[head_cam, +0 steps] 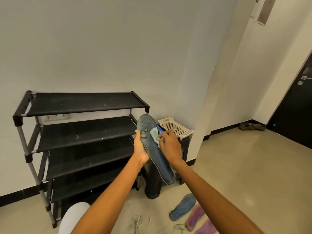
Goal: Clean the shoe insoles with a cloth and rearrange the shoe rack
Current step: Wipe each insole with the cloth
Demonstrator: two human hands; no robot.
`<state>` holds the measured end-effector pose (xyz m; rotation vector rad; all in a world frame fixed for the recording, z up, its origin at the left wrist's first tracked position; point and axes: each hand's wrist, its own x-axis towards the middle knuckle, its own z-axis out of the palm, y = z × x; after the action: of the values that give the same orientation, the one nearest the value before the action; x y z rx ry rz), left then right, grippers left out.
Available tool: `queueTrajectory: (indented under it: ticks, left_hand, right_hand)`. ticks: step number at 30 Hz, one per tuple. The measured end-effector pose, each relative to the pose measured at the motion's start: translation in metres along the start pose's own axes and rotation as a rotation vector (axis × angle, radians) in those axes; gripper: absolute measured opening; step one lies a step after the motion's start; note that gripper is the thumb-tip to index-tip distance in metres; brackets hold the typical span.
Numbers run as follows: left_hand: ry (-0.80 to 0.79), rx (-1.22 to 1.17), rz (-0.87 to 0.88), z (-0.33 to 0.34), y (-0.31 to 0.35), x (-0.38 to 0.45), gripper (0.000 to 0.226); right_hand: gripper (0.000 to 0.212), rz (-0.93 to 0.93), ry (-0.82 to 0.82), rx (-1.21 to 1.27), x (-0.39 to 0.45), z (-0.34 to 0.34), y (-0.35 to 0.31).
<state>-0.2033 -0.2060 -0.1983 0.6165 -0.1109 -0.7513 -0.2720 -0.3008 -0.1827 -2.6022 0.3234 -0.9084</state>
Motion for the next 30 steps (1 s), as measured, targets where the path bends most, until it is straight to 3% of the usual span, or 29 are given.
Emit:
queueTrajectory:
  ticks: [4,13,16,20,22,26,30]
  left_hand:
    - [0.025,0.115,-0.029,-0.003,-0.006,0.025,0.07]
    - [-0.037,0.044,-0.062,-0.017,-0.064,0.048,0.075]
    - [-0.004,0.037,-0.084,-0.018,-0.068,0.055,0.067]
    - [-0.018,0.019,-0.098,-0.024,-0.062,0.067,0.068]
    - [-0.007,0.028,-0.091,-0.027,-0.067,0.07,0.063]
    - [-0.012,0.048,-0.115,-0.014,-0.08,0.068,0.052]
    - [0.011,-0.015,-0.115,-0.015,-0.075,0.081,0.062]
  right_hand:
    - [0.013,0.047,-0.085,0.066,-0.002,0.008,0.02]
    - [0.016,0.399,-0.002,0.234,0.025,0.028,0.058]
    - [0.016,0.236,-0.052,0.093,0.005,0.039,0.06]
    - [0.015,-0.167,-0.006,-0.087,-0.025,0.043,0.066]
    - [0.01,-0.273,-0.003,-0.229,-0.012,0.037,0.08]
    - [0.017,0.044,-0.019,-0.266,0.026,0.025,0.098]
    - [0.013,-0.054,-0.069,-0.081,-0.007,0.035,0.089]
